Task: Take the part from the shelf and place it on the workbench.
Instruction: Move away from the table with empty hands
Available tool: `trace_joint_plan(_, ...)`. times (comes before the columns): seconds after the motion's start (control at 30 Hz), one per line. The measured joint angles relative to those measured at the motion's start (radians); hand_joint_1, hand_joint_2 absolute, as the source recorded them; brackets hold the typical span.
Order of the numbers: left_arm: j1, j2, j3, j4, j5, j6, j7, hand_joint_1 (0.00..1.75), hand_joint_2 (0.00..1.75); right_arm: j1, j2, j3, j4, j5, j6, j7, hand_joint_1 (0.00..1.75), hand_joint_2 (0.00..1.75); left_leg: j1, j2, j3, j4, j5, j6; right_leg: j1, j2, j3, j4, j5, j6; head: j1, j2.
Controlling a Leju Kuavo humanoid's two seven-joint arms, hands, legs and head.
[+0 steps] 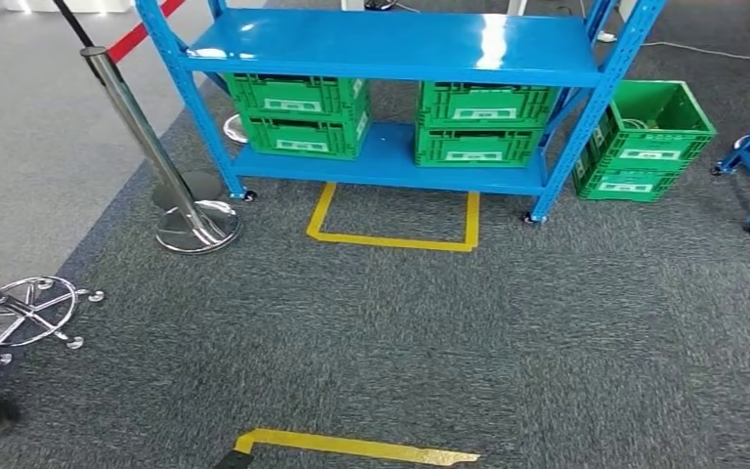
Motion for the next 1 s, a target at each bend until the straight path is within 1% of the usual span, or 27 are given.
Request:
trace_joint_plan(0.03,0.000,0.000,0.000,0.000,0.000,0.000,0.001,0.00,0.00,0.001,0.000,-0.001,0.000,0.000,0.000,0.001,0.00,0.00,0.001,0.000,-0.001,0.004,-0.004,-0.005,0.000,0.000,0.000,0.000,-0.001,-0.006,-0.001,0.000)
trace_joint_plan(0.07,0.000,0.001,0.000,0.000,0.000,0.001,0.001,0.00,0.00,0.002,0.000,-0.002,0.000,0.000,0.000,0.001,0.00,0.00,0.003,0.001,-0.007,0.019,-0.015,-0.010,-0.001,-0.001,0.002,-0.001,-0.002,-0.012,-0.003,0.000)
trace_joint_plan(0.1,0.000,0.001,0.000,0.000,0.001,0.001,0.001,0.00,0.00,0.002,0.000,-0.003,0.000,0.001,0.000,0.002,0.00,0.00,0.004,0.001,-0.024,0.053,-0.035,-0.016,-0.002,-0.001,0.004,-0.002,-0.003,-0.017,-0.005,0.000)
trace_joint_plan(0.13,-0.001,0.001,0.000,0.000,0.001,0.001,0.002,0.00,0.00,0.001,0.000,-0.004,0.000,0.001,0.000,0.002,0.00,0.00,0.006,0.001,-0.052,0.108,-0.061,-0.021,-0.002,-0.002,0.006,-0.003,-0.005,-0.022,-0.007,0.000)
trace_joint_plan(0.17,-0.001,0.001,0.000,0.000,0.001,0.001,0.001,0.00,0.00,0.000,0.000,-0.005,0.000,0.001,0.000,0.003,0.00,0.00,0.008,0.002,-0.091,0.179,-0.089,-0.025,-0.002,-0.003,0.007,-0.003,-0.007,-0.026,-0.009,0.000)
trace_joint_plan(0.2,0.000,0.001,0.000,0.000,0.001,0.001,0.001,0.00,0.00,0.000,0.000,-0.005,0.000,0.001,0.000,0.003,0.00,0.00,0.009,0.002,-0.131,0.246,-0.109,-0.027,-0.001,-0.004,0.009,-0.003,-0.010,-0.028,-0.009,0.000)
trace_joint_plan(0.23,0.002,0.001,0.000,0.000,0.001,0.001,0.001,0.00,0.00,0.000,0.000,-0.006,0.000,0.001,0.000,0.003,0.00,0.00,0.009,0.002,-0.161,0.290,-0.113,-0.028,0.000,-0.004,0.012,-0.002,-0.013,-0.030,-0.009,0.000)
trace_joint_plan(0.27,0.003,0.001,0.000,0.000,0.002,0.001,0.001,0.00,0.00,0.001,0.000,-0.007,0.000,0.001,0.000,0.003,0.00,0.00,0.010,0.002,-0.175,0.300,-0.095,-0.026,0.002,-0.004,0.016,-0.002,-0.016,-0.030,-0.009,0.000)
trace_joint_plan(0.3,0.004,0.001,0.000,0.000,0.002,0.001,0.001,0.00,0.00,0.001,0.000,-0.008,0.000,0.001,0.000,0.003,0.00,0.00,0.009,0.002,-0.169,0.269,-0.059,-0.021,0.003,-0.003,0.022,-0.002,-0.020,-0.030,-0.009,0.000)
trace_joint_plan(0.33,0.004,0.002,0.000,0.000,0.002,0.002,0.001,0.00,0.00,0.001,0.000,-0.008,0.000,0.001,0.000,0.003,0.00,0.00,0.008,0.002,-0.147,0.208,-0.013,-0.013,0.005,-0.003,0.029,-0.003,-0.024,-0.030,-0.009,0.000)
trace_joint_plan(0.37,0.003,0.003,0.000,0.000,0.003,0.002,0.001,0.00,0.00,0.000,0.000,-0.009,0.000,0.001,0.000,0.004,0.00,0.00,0.005,0.002,-0.119,0.143,0.024,-0.003,0.008,-0.003,0.033,-0.003,-0.028,-0.029,-0.008,0.000)
trace_joint_plan(0.4,0.002,0.004,0.000,0.000,0.004,0.002,0.001,0.00,0.00,0.000,0.001,-0.009,0.000,0.001,0.000,0.004,0.00,0.00,0.002,0.003,-0.094,0.085,0.046,0.007,0.010,-0.003,0.036,-0.003,-0.033,-0.026,-0.008,0.000)
trace_joint_plan(0.43,0.001,0.004,0.000,0.000,0.004,0.002,0.001,0.00,0.00,-0.001,0.001,-0.009,0.000,0.001,0.000,0.004,0.00,0.00,-0.001,0.004,-0.078,0.048,0.053,0.014,0.012,-0.004,0.037,-0.002,-0.037,-0.022,-0.008,0.000)
trace_joint_plan(0.47,0.000,0.005,0.000,0.000,0.005,0.002,0.001,0.00,0.00,-0.002,0.002,-0.010,0.000,0.001,0.000,0.003,0.00,0.00,-0.003,0.005,-0.071,0.032,0.048,0.017,0.012,-0.005,0.037,-0.003,-0.039,-0.017,-0.008,0.000)
trace_joint_plan(0.53,0.002,0.005,0.000,0.000,0.007,0.002,0.002,0.00,0.00,-0.003,0.002,-0.010,0.000,0.000,0.001,0.002,0.00,0.00,0.000,0.005,-0.066,0.018,0.044,0.018,0.012,-0.007,0.038,-0.004,-0.043,-0.006,-0.010,0.000)
trace_joint_plan(0.57,0.003,0.005,0.000,0.000,0.007,0.002,0.002,0.00,0.00,-0.004,0.002,-0.011,0.000,-0.002,0.001,0.001,0.00,0.00,0.002,0.005,-0.062,0.010,0.046,0.019,0.012,-0.007,0.033,0.006,-0.050,-0.002,-0.009,0.000)
trace_joint_plan(0.6,0.004,0.005,0.000,0.000,0.008,0.003,0.002,0.00,0.00,-0.005,0.002,-0.012,0.000,-0.004,0.001,0.000,0.00,0.00,0.005,0.005,-0.057,0.003,0.047,0.021,0.011,-0.005,0.019,0.035,-0.066,0.003,-0.008,0.000)
trace_joint_plan(0.63,0.003,0.005,0.000,0.000,0.008,0.003,0.003,0.00,0.00,-0.006,0.002,-0.014,0.000,-0.006,0.001,-0.001,0.00,0.00,0.008,0.005,-0.052,-0.002,0.047,0.023,0.010,-0.004,-0.008,0.085,-0.091,0.007,-0.007,0.000)
trace_joint_plan(0.7,0.001,0.005,0.000,0.000,0.008,0.003,0.004,0.00,0.00,-0.005,0.002,-0.015,0.000,-0.009,0.002,-0.003,0.00,0.00,0.007,0.005,-0.049,-0.002,0.041,0.028,0.008,-0.003,-0.083,0.219,-0.144,0.015,-0.005,0.000)
trace_joint_plan(0.73,0.002,0.004,0.000,0.000,0.008,0.003,0.005,0.00,0.00,-0.004,0.002,-0.016,0.000,-0.010,0.003,-0.003,0.00,0.00,0.006,0.005,-0.046,-0.001,0.038,0.029,0.007,-0.003,-0.115,0.268,-0.153,0.019,-0.005,0.000)
trace_joint_plan(0.77,0.003,0.004,0.000,0.000,0.008,0.003,0.005,0.00,0.00,-0.002,0.002,-0.017,0.000,-0.012,0.004,-0.003,0.00,0.00,0.006,0.004,-0.042,-0.001,0.035,0.028,0.006,-0.003,-0.131,0.283,-0.142,0.021,-0.005,0.000)
trace_joint_plan(0.8,0.004,0.004,0.000,0.000,0.009,0.003,0.005,0.00,0.00,-0.002,0.002,-0.019,0.000,-0.014,0.005,-0.003,0.00,0.00,0.006,0.004,-0.036,-0.001,0.030,0.026,0.005,-0.003,-0.126,0.257,-0.111,0.023,-0.005,0.000)
trace_joint_plan(0.83,0.005,0.004,0.000,0.000,0.009,0.003,0.006,0.00,0.00,-0.002,0.002,-0.022,0.000,-0.016,0.006,-0.003,0.00,0.00,0.007,0.003,-0.028,0.000,0.024,0.023,0.004,-0.003,-0.104,0.198,-0.067,0.024,-0.005,0.000)
trace_joint_plan(0.87,0.005,0.005,0.000,0.000,0.009,0.003,0.006,0.00,0.00,-0.002,0.002,-0.026,0.000,-0.018,0.007,-0.003,0.00,0.00,0.007,0.002,-0.021,0.001,0.017,0.019,0.003,-0.002,-0.074,0.129,-0.029,0.024,-0.005,0.000)
trace_joint_plan(0.9,0.004,0.005,0.000,0.000,0.009,0.003,0.006,0.00,0.00,-0.002,0.002,-0.029,0.000,-0.019,0.007,-0.003,0.00,0.00,0.005,0.001,-0.016,0.005,0.011,0.013,0.002,-0.001,-0.043,0.067,-0.005,0.021,-0.004,0.000)
trace_joint_plan(0.93,0.003,0.005,0.000,0.000,0.009,0.003,0.006,0.00,0.00,-0.003,0.002,-0.031,0.000,-0.020,0.008,-0.003,0.00,0.00,0.003,0.001,-0.013,0.007,0.006,0.008,0.002,0.000,-0.024,0.029,0.005,0.016,-0.004,0.000)
trace_joint_plan(1.0,0.002,0.006,-0.001,0.000,0.009,0.003,0.006,0.00,0.00,-0.003,0.002,-0.034,0.001,-0.023,0.010,-0.004,0.00,0.00,0.000,0.001,-0.013,0.011,0.001,0.000,0.004,0.002,-0.011,0.010,-0.002,0.003,-0.006,0.000)
